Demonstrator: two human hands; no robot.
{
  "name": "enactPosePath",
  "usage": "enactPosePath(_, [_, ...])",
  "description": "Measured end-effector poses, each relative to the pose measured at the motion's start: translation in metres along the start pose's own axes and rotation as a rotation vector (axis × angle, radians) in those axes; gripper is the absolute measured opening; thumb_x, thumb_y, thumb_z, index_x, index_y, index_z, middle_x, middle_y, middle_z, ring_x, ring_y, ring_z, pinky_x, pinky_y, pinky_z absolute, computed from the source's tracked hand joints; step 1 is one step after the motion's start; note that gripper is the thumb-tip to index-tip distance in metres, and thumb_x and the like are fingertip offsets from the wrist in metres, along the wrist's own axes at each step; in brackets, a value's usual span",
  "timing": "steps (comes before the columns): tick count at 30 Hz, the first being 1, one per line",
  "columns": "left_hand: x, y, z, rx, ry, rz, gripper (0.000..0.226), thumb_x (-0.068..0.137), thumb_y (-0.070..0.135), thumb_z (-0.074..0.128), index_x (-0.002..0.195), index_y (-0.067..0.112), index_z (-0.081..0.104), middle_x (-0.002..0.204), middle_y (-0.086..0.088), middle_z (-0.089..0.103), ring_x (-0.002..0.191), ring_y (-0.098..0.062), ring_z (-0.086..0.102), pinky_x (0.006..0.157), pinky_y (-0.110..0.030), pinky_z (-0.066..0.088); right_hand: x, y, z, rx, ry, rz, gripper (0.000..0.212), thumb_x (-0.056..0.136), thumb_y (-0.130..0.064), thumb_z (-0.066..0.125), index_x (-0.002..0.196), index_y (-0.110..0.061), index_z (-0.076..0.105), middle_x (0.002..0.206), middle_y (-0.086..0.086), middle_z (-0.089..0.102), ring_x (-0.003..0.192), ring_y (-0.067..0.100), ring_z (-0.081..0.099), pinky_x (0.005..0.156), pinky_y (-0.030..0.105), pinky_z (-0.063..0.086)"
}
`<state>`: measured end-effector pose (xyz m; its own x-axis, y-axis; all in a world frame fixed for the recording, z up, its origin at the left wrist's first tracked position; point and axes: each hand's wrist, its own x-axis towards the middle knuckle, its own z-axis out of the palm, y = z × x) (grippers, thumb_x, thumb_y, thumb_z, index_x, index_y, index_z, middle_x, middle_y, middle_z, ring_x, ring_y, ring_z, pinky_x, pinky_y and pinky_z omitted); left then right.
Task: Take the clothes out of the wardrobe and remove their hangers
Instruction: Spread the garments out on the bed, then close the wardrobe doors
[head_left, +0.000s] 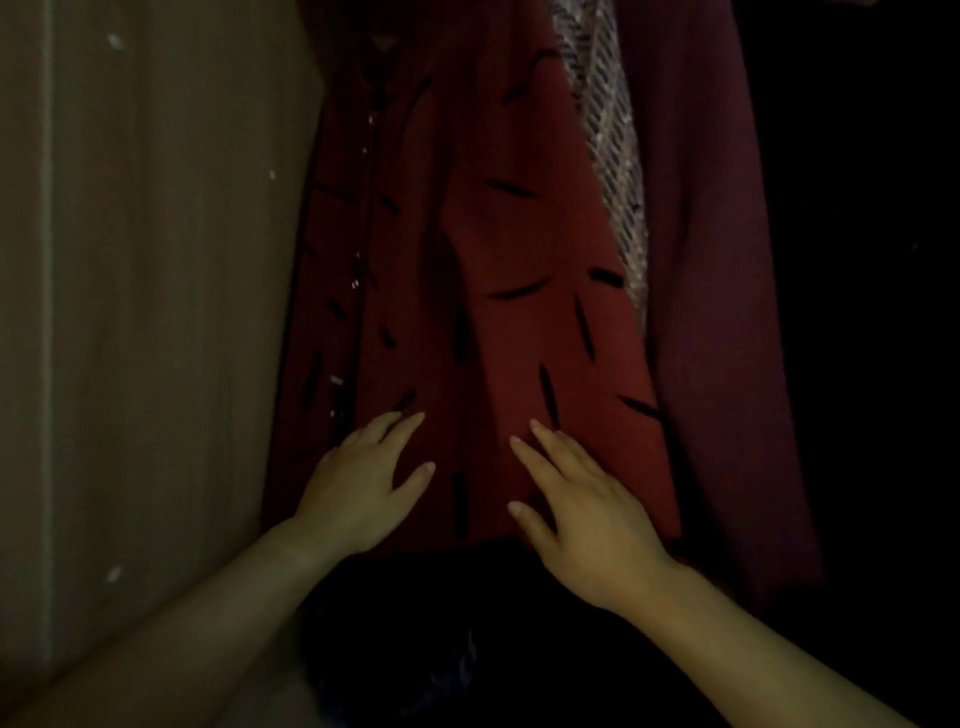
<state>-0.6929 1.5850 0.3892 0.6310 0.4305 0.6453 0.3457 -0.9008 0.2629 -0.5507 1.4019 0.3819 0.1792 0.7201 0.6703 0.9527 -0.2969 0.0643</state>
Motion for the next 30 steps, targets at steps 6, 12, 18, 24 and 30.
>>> enactPosePath(6, [-0.135, 0.041, 0.024, 0.053, -0.111, -0.138, 0.084, 0.075, 0.072, 0.013, 0.145, 0.028, 0.028, 0.149, 0.000, 0.034, 0.135, -0.020, 0.032, 0.110, -0.045, 0.030, -0.130, -0.023, 0.004, 0.165, -0.157, 0.025, 0.070, 0.087, -0.061, 0.014, 0.146, -0.024, 0.024, 0.154, 0.001, 0.022, 0.140, 0.021, 0.024, 0.107, 0.033, 0.032])
enactPosePath(12, [-0.291, 0.078, 0.020, 0.180, -0.215, -0.291, 0.072, 0.079, 0.067, 0.019, 0.134, 0.029, 0.045, 0.135, -0.001, 0.051, 0.120, -0.027, 0.050, 0.096, -0.043, 0.042, -0.249, -0.069, 0.002, 0.240, -0.337, 0.068, 0.073, 0.090, -0.061, 0.006, 0.138, -0.020, 0.043, 0.143, 0.005, 0.043, 0.126, 0.027, 0.046, 0.095, 0.037, 0.046])
enactPosePath(18, [-0.409, 0.123, 0.000, 0.223, -0.252, -0.402, 0.058, 0.084, 0.058, 0.028, 0.122, 0.025, 0.056, 0.124, -0.002, 0.059, 0.106, -0.031, 0.058, 0.087, -0.043, 0.044, -0.345, -0.113, -0.010, 0.230, -0.437, 0.044, 0.055, 0.091, -0.053, 0.029, 0.122, -0.021, 0.061, 0.126, 0.001, 0.060, 0.110, 0.020, 0.061, 0.084, 0.033, 0.051])
enactPosePath(24, [-0.514, 0.135, -0.011, 0.233, -0.360, -0.501, 0.052, 0.088, 0.058, 0.029, 0.122, 0.026, 0.053, 0.123, 0.002, 0.058, 0.108, -0.025, 0.057, 0.093, -0.040, 0.043, -0.419, -0.158, -0.007, 0.329, -0.607, 0.048, 0.067, 0.094, -0.058, 0.013, 0.127, -0.018, 0.056, 0.132, 0.006, 0.055, 0.114, 0.025, 0.057, 0.087, 0.036, 0.049])
enactPosePath(30, [-0.598, 0.135, -0.041, 0.213, -0.363, -0.635, 0.046, 0.089, 0.055, 0.034, 0.123, 0.029, 0.053, 0.121, 0.004, 0.059, 0.108, -0.022, 0.057, 0.089, -0.036, 0.044, -0.456, -0.214, -0.011, 0.441, -0.658, -0.004, 0.079, 0.088, -0.065, 0.006, 0.135, -0.017, 0.047, 0.143, 0.005, 0.044, 0.127, 0.025, 0.045, 0.098, 0.037, 0.040])
